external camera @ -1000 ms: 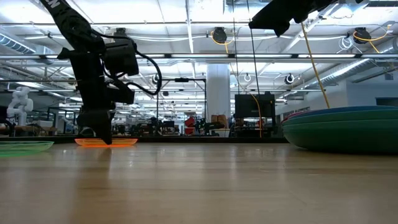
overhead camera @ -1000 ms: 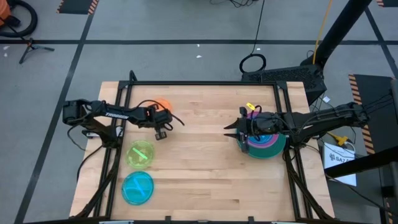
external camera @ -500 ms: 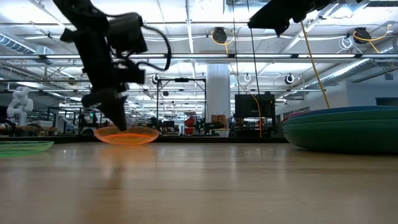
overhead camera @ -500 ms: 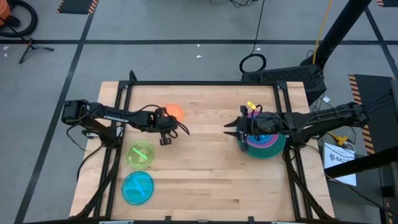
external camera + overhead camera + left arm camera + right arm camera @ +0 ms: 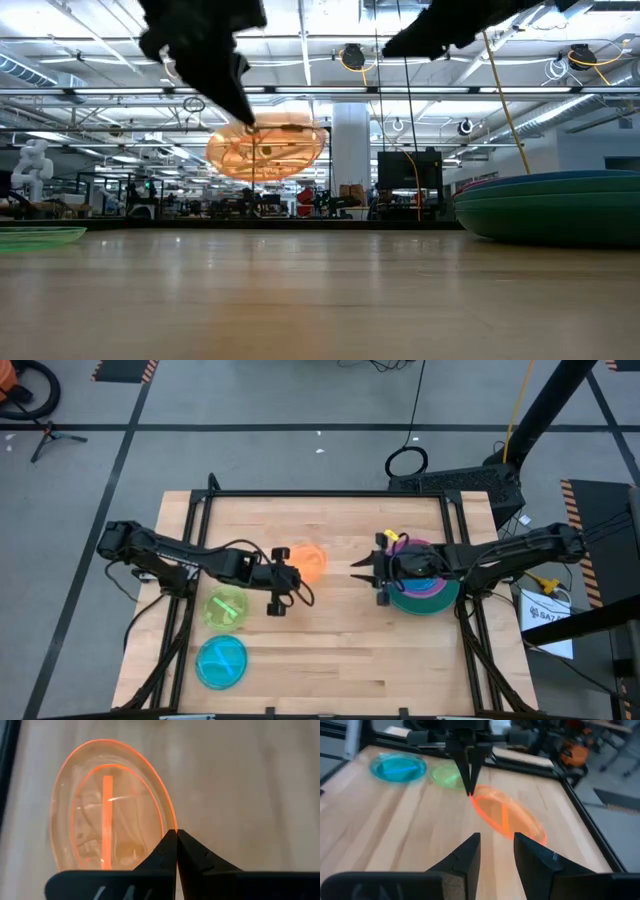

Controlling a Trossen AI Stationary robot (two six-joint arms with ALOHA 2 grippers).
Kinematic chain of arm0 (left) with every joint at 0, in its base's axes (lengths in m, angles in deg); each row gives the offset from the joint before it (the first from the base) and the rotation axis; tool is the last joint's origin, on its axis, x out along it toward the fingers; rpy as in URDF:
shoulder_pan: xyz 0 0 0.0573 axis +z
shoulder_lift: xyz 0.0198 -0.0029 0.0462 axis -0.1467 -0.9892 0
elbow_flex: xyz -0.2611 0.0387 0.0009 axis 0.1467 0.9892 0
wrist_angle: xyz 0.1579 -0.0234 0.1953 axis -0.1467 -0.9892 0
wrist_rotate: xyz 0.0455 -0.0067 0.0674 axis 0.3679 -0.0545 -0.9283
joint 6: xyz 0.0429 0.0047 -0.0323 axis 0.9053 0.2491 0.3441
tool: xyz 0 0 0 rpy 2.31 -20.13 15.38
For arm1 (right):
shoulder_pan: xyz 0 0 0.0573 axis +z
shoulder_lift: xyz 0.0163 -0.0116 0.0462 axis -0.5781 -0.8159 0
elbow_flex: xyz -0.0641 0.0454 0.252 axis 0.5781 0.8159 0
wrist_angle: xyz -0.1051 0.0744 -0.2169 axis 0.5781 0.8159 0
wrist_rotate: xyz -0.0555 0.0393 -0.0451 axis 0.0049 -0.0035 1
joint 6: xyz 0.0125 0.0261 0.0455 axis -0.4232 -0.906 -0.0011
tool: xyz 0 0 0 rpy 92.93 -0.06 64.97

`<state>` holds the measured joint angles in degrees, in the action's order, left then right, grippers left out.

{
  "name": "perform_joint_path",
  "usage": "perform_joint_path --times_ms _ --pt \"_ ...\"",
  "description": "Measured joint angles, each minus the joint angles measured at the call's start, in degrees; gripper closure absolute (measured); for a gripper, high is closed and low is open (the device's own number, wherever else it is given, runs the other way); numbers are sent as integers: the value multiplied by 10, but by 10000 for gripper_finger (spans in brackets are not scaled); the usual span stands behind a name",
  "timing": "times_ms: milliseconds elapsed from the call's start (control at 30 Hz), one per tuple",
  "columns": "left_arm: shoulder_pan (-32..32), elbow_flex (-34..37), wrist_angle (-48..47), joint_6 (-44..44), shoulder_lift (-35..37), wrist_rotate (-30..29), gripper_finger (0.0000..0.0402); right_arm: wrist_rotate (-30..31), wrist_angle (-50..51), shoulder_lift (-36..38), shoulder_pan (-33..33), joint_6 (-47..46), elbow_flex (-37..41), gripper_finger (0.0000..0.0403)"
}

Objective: Stack plastic plates
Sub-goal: Stack the orange plate on top of the light blue plate

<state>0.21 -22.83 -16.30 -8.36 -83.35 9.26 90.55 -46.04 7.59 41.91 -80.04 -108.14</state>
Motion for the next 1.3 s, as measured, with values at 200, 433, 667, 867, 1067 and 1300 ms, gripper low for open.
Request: perform_joint_path --times_ms 200,433,667,867,1067,1300 --pt "-30 -33 -1 -13 0 26 398 -9 -15 -54 15 34 -45 294" --pt "-46 -34 -4 -44 0 27 398 -5 -14 -119 39 71 -99 281" --pt "-67 -34 -14 -62 0 55 398 -4 -11 -167 49 93 -139 235" --pt "-80 -34 9 -62 0 56 398 -4 15 -213 50 106 -178 221" --pt "-82 -34 13 -62 0 56 398 -35 61 -230 49 102 -210 230" --pt "-79 -34 26 -68 0 55 398 -36 78 -230 49 89 -211 233"
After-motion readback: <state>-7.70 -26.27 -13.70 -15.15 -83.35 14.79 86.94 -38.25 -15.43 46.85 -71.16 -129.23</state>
